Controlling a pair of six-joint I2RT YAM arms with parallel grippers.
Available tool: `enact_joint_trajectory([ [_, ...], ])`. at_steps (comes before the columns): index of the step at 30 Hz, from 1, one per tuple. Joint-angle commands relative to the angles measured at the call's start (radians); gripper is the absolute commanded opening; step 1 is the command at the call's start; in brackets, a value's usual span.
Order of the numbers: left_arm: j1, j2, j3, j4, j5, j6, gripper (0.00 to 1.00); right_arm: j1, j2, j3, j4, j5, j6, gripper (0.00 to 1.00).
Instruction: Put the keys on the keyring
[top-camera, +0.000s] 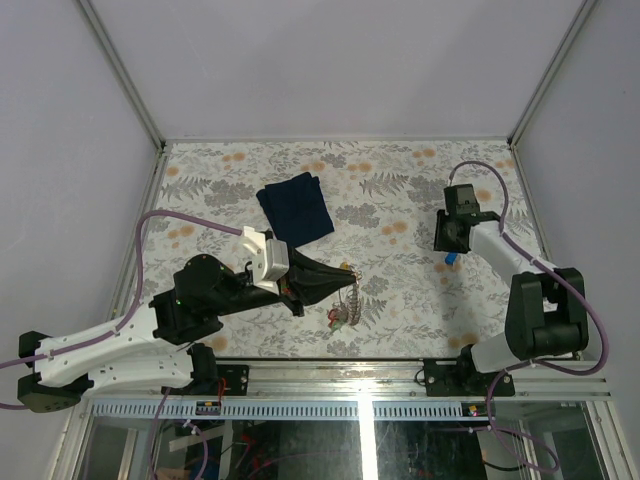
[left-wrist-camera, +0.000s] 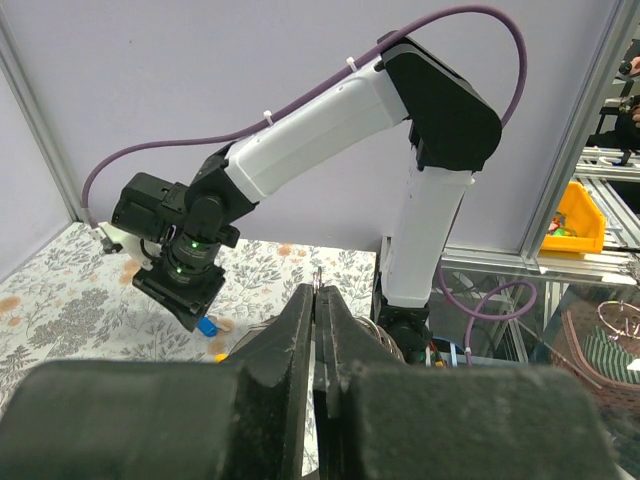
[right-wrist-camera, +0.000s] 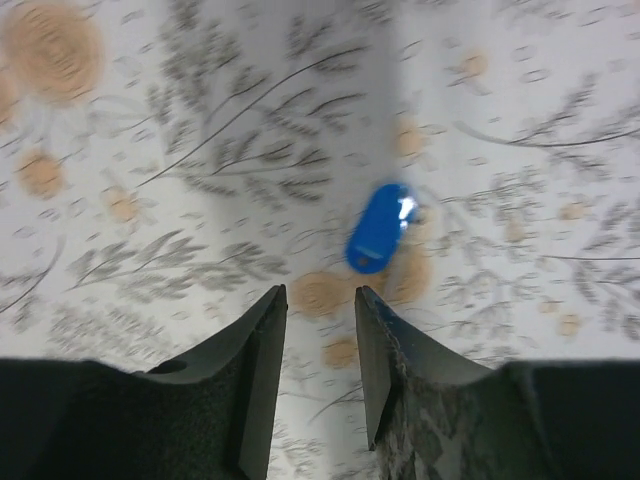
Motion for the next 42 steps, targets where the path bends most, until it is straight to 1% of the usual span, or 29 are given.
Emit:
enact_joint_trajectory([
  [1,0.003,-0.015,0.052,0.017,-0.001,0.007,0.0,-0.061,0.061,0.093,-0.024,0.161,-0.099,0.41],
  [4,0.003,-0.02,0.058,0.0,-0.003,0.004,0.0,-0.091,0.123,0.145,-0.04,0.127,-0.156,0.45],
  [8,0.003,-0.028,0.058,-0.01,-0.012,0.005,0.0,-0.096,0.226,0.223,-0.097,0.097,-0.218,0.48],
  [14,0.002,-0.03,0.062,-0.025,-0.02,0.01,0.0,-0.13,0.321,0.284,-0.15,0.027,-0.256,0.48],
  [19,0.003,-0.029,0.058,-0.025,-0.028,0.012,0.0,-0.155,0.369,0.316,-0.185,-0.052,-0.273,0.45],
  [27,0.003,-0.018,0.062,-0.019,-0.023,0.012,0.0,-0.158,0.403,0.34,-0.22,-0.066,-0.267,0.33],
  [42,0.002,-0.016,0.065,-0.019,-0.017,0.007,0.0,-0.158,0.376,0.345,-0.228,-0.063,-0.243,0.03],
])
